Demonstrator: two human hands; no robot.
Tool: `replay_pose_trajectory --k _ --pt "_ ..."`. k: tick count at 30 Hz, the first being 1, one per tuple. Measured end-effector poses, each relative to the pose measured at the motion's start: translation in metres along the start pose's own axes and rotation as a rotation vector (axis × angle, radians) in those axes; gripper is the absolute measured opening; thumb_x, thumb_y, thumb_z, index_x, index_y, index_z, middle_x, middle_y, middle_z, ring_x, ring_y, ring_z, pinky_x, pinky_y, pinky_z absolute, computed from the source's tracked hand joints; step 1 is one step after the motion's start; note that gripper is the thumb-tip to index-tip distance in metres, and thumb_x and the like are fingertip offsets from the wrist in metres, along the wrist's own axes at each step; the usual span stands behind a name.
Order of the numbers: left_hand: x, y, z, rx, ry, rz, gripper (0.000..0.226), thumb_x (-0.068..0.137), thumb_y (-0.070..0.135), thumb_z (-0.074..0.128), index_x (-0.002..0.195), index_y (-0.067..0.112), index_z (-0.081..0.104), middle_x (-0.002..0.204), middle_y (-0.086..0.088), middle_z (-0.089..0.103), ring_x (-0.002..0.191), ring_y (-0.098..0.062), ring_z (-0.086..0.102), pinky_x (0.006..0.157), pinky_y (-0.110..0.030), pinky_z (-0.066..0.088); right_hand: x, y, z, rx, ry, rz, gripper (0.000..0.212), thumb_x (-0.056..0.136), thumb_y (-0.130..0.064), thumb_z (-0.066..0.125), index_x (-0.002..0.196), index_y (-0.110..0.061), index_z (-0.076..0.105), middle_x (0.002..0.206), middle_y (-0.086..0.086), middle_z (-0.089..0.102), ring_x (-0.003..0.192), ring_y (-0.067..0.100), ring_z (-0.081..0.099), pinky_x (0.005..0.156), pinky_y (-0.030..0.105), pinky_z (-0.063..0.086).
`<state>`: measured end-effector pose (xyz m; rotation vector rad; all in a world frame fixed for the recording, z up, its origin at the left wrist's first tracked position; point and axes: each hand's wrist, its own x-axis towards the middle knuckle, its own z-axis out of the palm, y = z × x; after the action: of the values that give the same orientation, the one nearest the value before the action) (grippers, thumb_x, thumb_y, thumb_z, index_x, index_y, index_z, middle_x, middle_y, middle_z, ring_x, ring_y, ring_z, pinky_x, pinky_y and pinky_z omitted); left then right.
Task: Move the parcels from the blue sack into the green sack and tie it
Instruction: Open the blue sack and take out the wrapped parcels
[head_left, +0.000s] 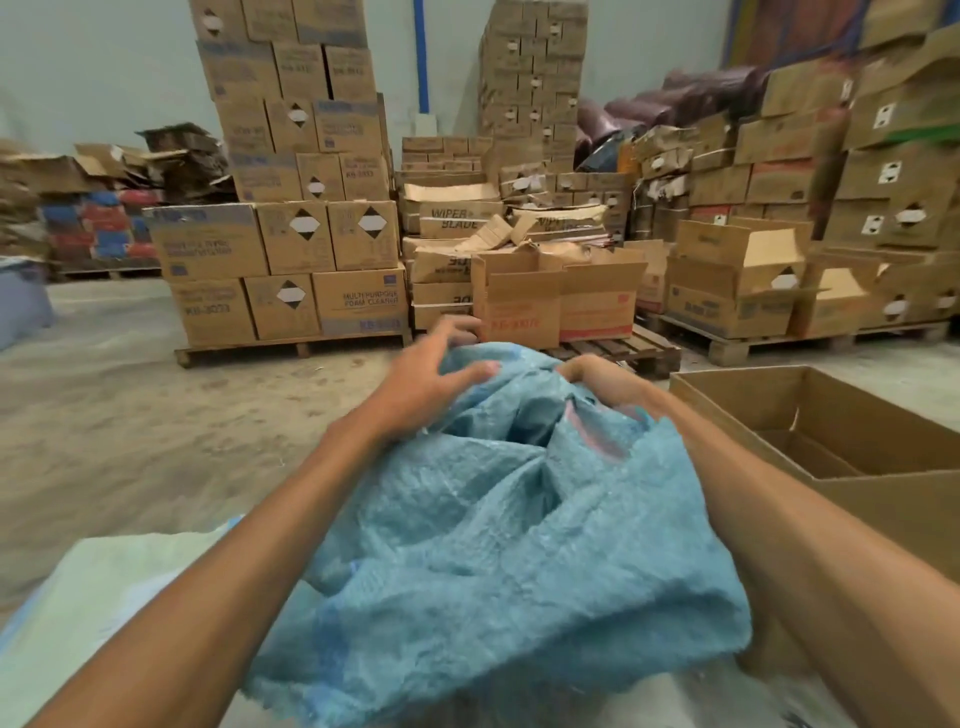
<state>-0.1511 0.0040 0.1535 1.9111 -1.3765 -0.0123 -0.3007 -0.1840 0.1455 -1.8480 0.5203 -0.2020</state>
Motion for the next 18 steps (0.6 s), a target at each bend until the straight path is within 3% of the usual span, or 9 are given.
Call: replay_pose_trajectory --k 2,3,6,9,10,12,13,16,18 --pt "0.015 0.007 0.007 0.108 -0.304 -0.06 0.069 0.07 0.065 0.067 0.127 0.027 0.055 0.119 0.012 0.06 0.107 -0.01 0.059 0.088 -0.036 0.051 -0.001 -0.013 0.0 0.136 0.034 0.016 0.025 0.061 -0.014 0.063 0.079 0.003 0.059 0.079 0.01 0.055 0.063 0.023 0.048 0.06 0.031 0.041" --pt "0.02 0.001 0.012 0.228 -0.307 -0.055 0.056 0.068 0.056 0.068 0.111 0.02 0.063 0.105 0.006 0.067 0.095 -0.016 0.064 0.078 -0.038 0.054 -0.009 -0.022 0.002 0.134 -0.011 0.03 0.038 0.068 -0.022 0.068 0.091 0.008 0.063 0.086 0.01 0.061 0.066 0.023 0.053 0.061 0.03 0.043" --pt "0.025 -0.019 0.036 0.428 0.014 -0.097 0.021 0.077 0.029 0.059 0.078 0.008 0.059 0.079 -0.006 0.061 0.082 -0.032 0.063 0.06 -0.036 0.046 -0.024 -0.034 0.007 -0.353 -0.193 0.171 0.073 0.077 -0.056 0.077 0.136 -0.019 0.054 0.125 0.002 0.066 0.099 0.018 0.067 0.082 0.031 0.054" --pt "0.027 -0.023 0.042 0.423 0.254 -0.325 0.014 0.085 0.023 0.051 0.082 0.01 0.055 0.088 -0.012 0.06 0.088 -0.036 0.06 0.067 -0.033 0.041 -0.034 -0.031 0.042 -1.085 0.078 0.2 0.142 0.041 -0.081 0.08 0.153 -0.03 0.011 0.149 0.009 0.036 0.135 0.032 0.039 0.11 0.049 0.039" --pt "0.029 -0.022 0.04 0.384 0.265 -0.413 0.015 0.085 0.023 0.051 0.083 0.01 0.057 0.089 -0.012 0.06 0.086 -0.035 0.059 0.069 -0.032 0.041 -0.034 -0.024 0.058 -1.256 0.252 0.121 0.139 0.044 -0.082 0.079 0.151 -0.026 0.011 0.143 0.013 0.037 0.131 0.034 0.037 0.108 0.049 0.037" --pt "0.033 -0.021 0.034 0.257 0.269 -0.541 0.021 0.08 0.027 0.053 0.086 0.009 0.061 0.085 -0.009 0.059 0.082 -0.031 0.057 0.07 -0.032 0.044 -0.03 -0.016 0.077 -1.464 0.624 -0.16 0.093 0.076 -0.056 0.078 0.142 -0.019 0.024 0.122 0.011 0.053 0.108 0.03 0.05 0.087 0.039 0.041" --pt "0.035 -0.022 0.031 0.161 0.287 -0.592 0.026 0.077 0.03 0.052 0.089 0.01 0.062 0.086 -0.008 0.061 0.082 -0.03 0.059 0.071 -0.032 0.048 -0.031 -0.017 0.082 -1.457 0.684 -0.218 0.072 0.086 -0.038 0.074 0.138 -0.017 0.03 0.114 0.008 0.061 0.1 0.029 0.057 0.076 0.036 0.039" --pt "0.038 -0.029 0.021 -0.223 0.333 -0.669 0.038 0.066 0.031 0.052 0.094 0.008 0.065 0.09 -0.009 0.068 0.084 -0.031 0.067 0.081 -0.042 0.059 -0.011 -0.014 0.082 -1.124 0.5 -0.009 0.05 0.09 -0.036 0.063 0.132 -0.013 0.05 0.132 0.012 0.059 0.122 0.032 0.056 0.082 0.034 0.042" --pt "0.043 -0.037 0.016 -0.453 0.297 -0.675 0.045 0.061 0.024 0.051 0.097 0.005 0.068 0.088 -0.012 0.072 0.08 -0.031 0.07 0.079 -0.049 0.06 0.004 -0.004 0.08 -0.856 0.262 0.239 0.072 0.085 -0.056 0.047 0.14 -0.01 0.048 0.155 0.023 0.032 0.142 0.041 0.031 0.107 0.047 0.036"
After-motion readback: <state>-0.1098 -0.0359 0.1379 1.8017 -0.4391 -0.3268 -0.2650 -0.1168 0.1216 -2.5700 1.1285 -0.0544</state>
